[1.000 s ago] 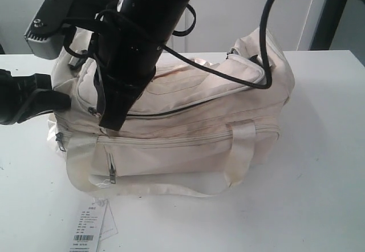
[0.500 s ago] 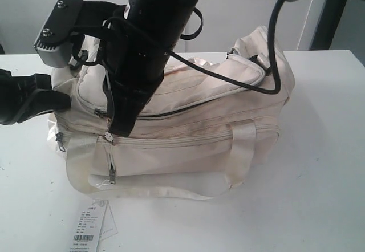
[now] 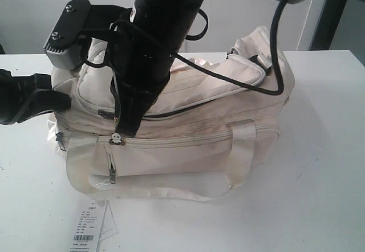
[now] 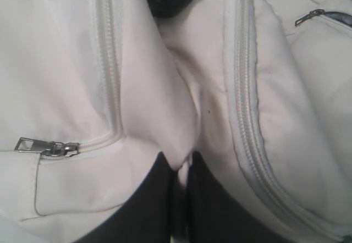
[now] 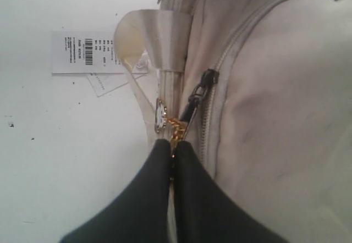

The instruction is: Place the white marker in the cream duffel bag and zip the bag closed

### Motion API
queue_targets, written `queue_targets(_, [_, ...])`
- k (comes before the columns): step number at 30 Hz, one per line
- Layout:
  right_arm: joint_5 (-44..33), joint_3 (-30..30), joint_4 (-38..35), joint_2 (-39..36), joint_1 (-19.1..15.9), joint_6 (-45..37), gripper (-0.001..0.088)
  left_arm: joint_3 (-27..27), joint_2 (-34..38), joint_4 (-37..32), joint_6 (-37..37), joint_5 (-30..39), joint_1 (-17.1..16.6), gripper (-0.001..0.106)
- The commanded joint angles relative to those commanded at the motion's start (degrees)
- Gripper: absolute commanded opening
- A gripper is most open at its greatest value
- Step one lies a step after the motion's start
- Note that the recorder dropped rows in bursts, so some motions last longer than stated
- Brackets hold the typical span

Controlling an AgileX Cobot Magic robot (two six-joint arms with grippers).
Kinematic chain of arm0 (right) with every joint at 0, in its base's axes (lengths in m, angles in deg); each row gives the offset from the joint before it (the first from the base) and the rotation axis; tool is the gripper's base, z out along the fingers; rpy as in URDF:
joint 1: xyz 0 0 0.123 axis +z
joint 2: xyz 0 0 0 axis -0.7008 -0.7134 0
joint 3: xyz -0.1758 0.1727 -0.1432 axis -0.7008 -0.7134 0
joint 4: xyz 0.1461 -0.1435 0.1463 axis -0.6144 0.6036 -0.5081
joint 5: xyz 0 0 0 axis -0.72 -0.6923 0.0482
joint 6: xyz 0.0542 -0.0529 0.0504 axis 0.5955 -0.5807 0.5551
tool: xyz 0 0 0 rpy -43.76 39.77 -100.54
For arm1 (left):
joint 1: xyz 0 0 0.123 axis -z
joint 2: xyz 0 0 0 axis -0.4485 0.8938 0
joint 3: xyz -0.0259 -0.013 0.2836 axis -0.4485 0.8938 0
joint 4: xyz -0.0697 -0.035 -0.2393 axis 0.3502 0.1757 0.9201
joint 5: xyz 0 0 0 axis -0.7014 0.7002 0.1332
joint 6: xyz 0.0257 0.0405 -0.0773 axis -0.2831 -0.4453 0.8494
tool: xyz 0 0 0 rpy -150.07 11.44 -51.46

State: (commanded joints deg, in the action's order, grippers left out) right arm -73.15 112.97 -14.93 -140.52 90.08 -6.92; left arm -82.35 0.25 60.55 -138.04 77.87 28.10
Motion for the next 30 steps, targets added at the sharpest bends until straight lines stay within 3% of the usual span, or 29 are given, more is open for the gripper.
queue_targets(24, [0.00, -3.35, 2.38, 2.29, 0.00, 0.24, 0.0000, 0.00, 0.00, 0.00, -0.49, 0.00, 0.00, 0.000])
queue_targets(30, [0.00, -3.35, 2.61, 2.53, -1.44, 0.57, 0.0000, 0.00, 0.00, 0.00, -0.49, 0.00, 0.00, 0.000])
